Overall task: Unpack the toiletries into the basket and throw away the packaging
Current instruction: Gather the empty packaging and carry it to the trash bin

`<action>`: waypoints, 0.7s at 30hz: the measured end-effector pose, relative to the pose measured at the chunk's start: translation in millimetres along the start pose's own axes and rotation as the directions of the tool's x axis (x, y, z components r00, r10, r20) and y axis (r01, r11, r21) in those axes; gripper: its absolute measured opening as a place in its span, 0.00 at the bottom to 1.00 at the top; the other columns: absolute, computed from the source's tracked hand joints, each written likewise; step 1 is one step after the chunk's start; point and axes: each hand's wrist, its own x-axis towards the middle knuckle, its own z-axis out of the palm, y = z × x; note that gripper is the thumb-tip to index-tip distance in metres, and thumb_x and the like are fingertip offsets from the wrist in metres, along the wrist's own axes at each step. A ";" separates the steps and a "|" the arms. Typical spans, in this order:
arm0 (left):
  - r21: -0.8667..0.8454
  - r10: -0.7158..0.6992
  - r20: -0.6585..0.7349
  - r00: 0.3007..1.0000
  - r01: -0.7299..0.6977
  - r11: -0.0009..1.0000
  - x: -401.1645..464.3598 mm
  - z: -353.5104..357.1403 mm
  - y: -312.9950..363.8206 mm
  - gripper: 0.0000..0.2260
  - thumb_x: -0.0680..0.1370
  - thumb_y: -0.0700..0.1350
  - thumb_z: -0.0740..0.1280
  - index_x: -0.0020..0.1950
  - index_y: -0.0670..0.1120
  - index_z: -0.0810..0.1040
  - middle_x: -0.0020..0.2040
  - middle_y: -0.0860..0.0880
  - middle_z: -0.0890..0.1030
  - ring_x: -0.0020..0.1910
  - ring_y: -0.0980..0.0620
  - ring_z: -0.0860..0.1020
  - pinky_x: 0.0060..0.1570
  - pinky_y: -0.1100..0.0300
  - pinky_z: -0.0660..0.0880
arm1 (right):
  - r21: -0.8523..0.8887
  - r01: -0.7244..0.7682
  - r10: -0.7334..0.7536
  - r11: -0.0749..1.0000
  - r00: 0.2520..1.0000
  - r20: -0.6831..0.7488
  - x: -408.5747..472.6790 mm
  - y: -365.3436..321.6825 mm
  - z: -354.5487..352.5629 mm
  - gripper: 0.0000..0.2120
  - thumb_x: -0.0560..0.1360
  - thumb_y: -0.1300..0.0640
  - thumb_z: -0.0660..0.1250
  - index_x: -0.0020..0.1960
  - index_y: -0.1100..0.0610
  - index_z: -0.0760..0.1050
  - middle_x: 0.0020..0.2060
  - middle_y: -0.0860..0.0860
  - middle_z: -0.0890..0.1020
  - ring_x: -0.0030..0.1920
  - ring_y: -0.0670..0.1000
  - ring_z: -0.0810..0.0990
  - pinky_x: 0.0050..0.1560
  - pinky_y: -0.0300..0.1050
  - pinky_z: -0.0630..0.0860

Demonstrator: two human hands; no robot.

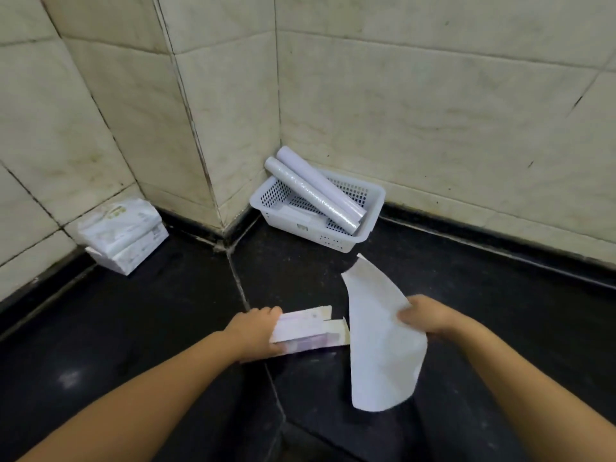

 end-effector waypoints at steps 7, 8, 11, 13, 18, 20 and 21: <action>-0.487 -0.227 -0.147 0.963 0.129 0.864 -7.5 -63.1 -24.2 0.24 0.71 0.59 0.68 0.59 0.44 0.69 0.55 0.45 0.77 0.47 0.48 0.76 0.41 0.56 0.70 | 0.527 0.353 -0.213 0.773 0.927 -0.308 -54.1 -26.1 -39.0 0.17 0.74 0.70 0.58 0.57 0.57 0.79 0.47 0.57 0.81 0.36 0.45 0.82 0.31 0.38 0.78; -0.534 -0.246 -0.176 0.953 0.117 0.837 -4.1 -73.2 -14.8 0.25 0.71 0.58 0.68 0.59 0.43 0.69 0.56 0.45 0.77 0.46 0.49 0.75 0.39 0.57 0.69 | 0.529 0.380 -0.229 0.759 0.916 -0.329 -61.7 -20.2 -44.7 0.19 0.75 0.68 0.59 0.63 0.56 0.75 0.52 0.54 0.80 0.42 0.44 0.82 0.37 0.39 0.80; -0.624 -0.224 -0.230 0.947 0.033 0.781 8.1 -95.5 31.0 0.26 0.72 0.58 0.68 0.61 0.43 0.69 0.57 0.44 0.77 0.45 0.50 0.75 0.34 0.60 0.68 | 0.488 0.420 -0.234 0.765 0.888 -0.396 -93.3 8.1 -53.9 0.27 0.74 0.55 0.67 0.72 0.51 0.65 0.61 0.48 0.75 0.57 0.45 0.77 0.52 0.43 0.78; -0.661 -0.160 -0.249 0.955 -0.047 0.749 16.0 -103.9 73.5 0.27 0.72 0.58 0.67 0.65 0.44 0.68 0.59 0.44 0.77 0.49 0.49 0.76 0.40 0.58 0.71 | 0.456 0.454 -0.188 0.766 0.836 -0.515 -116.8 34.2 -55.9 0.26 0.74 0.51 0.68 0.70 0.50 0.68 0.62 0.48 0.75 0.58 0.44 0.77 0.51 0.41 0.78; -0.597 0.131 -0.230 0.964 -0.246 0.764 29.9 -104.8 210.4 0.24 0.73 0.57 0.67 0.62 0.45 0.68 0.55 0.48 0.76 0.46 0.51 0.76 0.40 0.58 0.73 | 0.452 0.449 0.062 0.771 0.654 -0.754 -196.4 128.4 -55.9 0.10 0.76 0.56 0.65 0.57 0.48 0.77 0.55 0.57 0.82 0.47 0.50 0.80 0.51 0.51 0.80; -0.547 0.250 -0.210 0.945 -0.326 0.771 30.5 -97.9 276.1 0.22 0.73 0.58 0.67 0.60 0.46 0.68 0.52 0.48 0.76 0.42 0.54 0.76 0.32 0.60 0.71 | 0.457 0.396 0.163 0.796 0.587 -0.793 -239.3 176.2 -51.4 0.11 0.76 0.58 0.64 0.56 0.49 0.77 0.54 0.53 0.82 0.45 0.48 0.81 0.43 0.43 0.80; -0.541 0.315 -0.190 0.930 -0.367 0.757 29.2 -91.9 311.5 0.21 0.73 0.58 0.67 0.59 0.47 0.69 0.51 0.49 0.77 0.42 0.54 0.77 0.32 0.60 0.71 | 0.466 0.362 0.219 0.807 0.549 -0.806 -263.3 201.0 -47.8 0.11 0.76 0.59 0.64 0.56 0.49 0.77 0.53 0.52 0.81 0.43 0.46 0.80 0.38 0.39 0.78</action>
